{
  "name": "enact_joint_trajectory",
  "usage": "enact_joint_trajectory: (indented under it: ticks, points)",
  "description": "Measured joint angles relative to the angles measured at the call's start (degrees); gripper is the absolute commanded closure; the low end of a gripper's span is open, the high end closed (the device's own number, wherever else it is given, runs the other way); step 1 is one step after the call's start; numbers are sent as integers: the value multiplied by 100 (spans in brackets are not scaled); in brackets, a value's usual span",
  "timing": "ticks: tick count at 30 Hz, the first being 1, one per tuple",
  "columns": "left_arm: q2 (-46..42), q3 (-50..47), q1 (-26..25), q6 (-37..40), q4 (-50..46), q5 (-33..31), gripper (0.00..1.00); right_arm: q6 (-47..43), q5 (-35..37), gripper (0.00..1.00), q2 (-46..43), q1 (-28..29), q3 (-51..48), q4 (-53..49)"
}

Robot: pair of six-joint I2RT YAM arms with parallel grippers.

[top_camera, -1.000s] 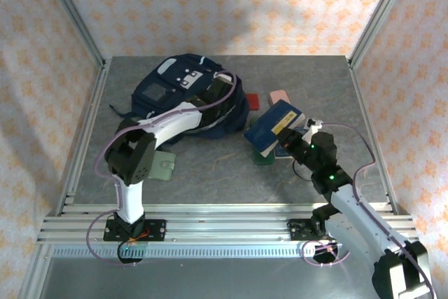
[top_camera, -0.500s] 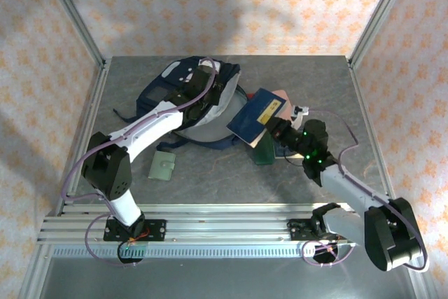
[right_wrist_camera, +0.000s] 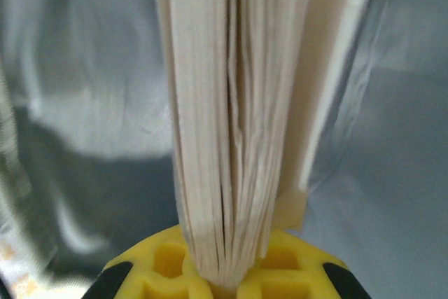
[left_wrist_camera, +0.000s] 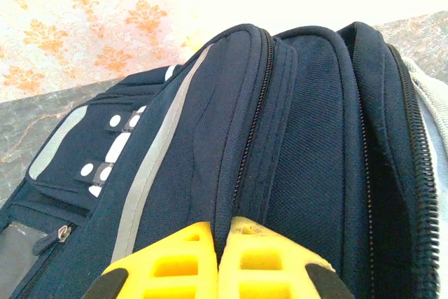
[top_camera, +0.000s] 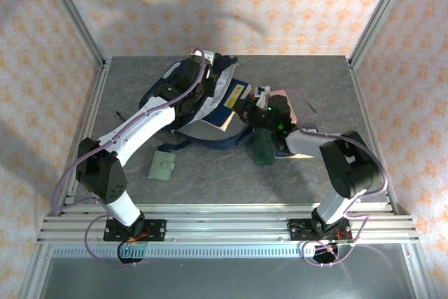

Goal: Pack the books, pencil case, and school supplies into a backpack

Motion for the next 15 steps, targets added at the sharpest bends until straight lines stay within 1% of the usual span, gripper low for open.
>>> enact_joint_trajectory:
  ticks: [4,10,12,15]
  points:
    - [-9,52,2,0,-107,20,100,236,87,100,1036,175,994,118]
    - [-11,76,13,-26,-131,151,100,599,280,99,2916,461,2990,-94]
    - [-11,76,13,-46,-131,192,100,680,348,93,3462,573,3679,-319]
    - [-11,72,13,-83,-127,262,100,793,452,68,4225,750,4750,-719]
